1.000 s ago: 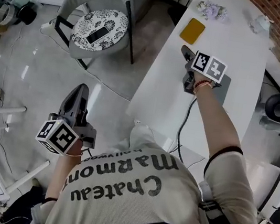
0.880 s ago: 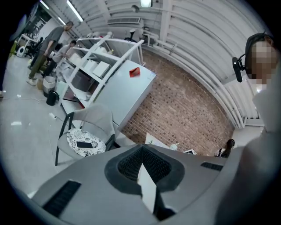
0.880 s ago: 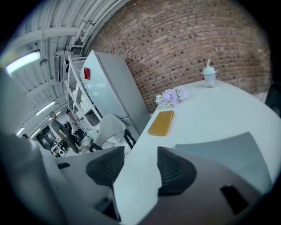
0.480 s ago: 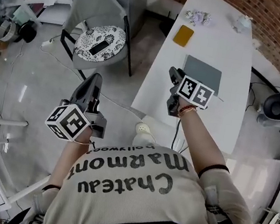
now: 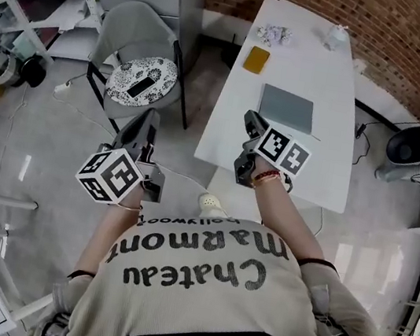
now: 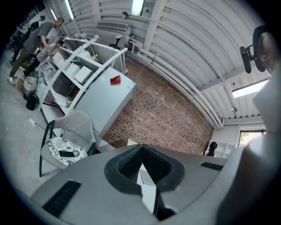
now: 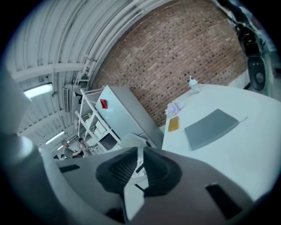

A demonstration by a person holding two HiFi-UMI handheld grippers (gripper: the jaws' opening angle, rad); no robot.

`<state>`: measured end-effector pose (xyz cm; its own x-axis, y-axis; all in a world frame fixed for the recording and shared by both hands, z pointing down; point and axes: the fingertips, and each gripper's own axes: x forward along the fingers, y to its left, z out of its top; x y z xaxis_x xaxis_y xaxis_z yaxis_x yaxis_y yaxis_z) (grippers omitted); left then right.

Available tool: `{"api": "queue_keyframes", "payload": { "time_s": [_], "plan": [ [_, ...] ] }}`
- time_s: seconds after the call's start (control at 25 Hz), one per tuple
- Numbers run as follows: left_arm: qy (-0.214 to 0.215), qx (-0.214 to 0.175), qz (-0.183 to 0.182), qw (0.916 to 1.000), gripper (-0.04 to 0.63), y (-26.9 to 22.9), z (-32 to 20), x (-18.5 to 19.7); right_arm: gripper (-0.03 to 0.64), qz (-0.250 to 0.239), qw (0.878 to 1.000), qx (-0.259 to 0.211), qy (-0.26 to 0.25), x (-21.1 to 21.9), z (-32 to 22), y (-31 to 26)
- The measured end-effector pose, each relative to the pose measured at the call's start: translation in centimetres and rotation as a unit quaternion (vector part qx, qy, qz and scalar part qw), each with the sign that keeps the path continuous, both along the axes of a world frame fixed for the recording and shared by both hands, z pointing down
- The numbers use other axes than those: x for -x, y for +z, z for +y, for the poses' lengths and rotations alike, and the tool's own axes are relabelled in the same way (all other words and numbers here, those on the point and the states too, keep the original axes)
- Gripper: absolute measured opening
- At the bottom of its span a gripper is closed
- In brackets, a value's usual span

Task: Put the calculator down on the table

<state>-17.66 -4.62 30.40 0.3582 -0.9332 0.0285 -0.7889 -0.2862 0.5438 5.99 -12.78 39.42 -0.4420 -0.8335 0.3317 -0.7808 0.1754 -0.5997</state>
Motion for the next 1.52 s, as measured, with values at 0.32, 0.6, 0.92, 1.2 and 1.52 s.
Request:
{"api": "queue_keyframes", "payload": {
  "time_s": [0.32, 0.6, 0.92, 1.2, 1.52],
  "plan": [
    [0.009, -0.034, -0.02, 0.9992, 0.002, -2.0, 2.8, -0.5, -0.008, -0.013, 0.998, -0.065, 0.003, 0.3, 4.5, -5.1],
    [0.028, -0.051, -0.057, 0.9967, 0.002, -3.3, 4.7, -1.4, -0.005, 0.051, 0.989, -0.138, -0.025, 2.0, 7.7, -8.6],
    [0.04, -0.047, -0.068, 0.9958, 0.002, -2.5, 6.2, -1.7, -0.002, 0.143, 0.978, -0.148, -0.026, 2.0, 10.0, -7.8],
    [0.039, -0.031, -0.061, 0.9969, 0.002, -1.2, 7.0, -1.7, 0.0, 0.166, 0.977, -0.128, -0.024, 1.4, 11.1, -6.3],
    [0.048, -0.02, -0.061, 0.9968, 0.002, 1.0, 6.5, -2.6, 0.0, 0.178, 0.977, -0.117, -0.027, 0.7, 10.7, -4.2]
  ]
}}
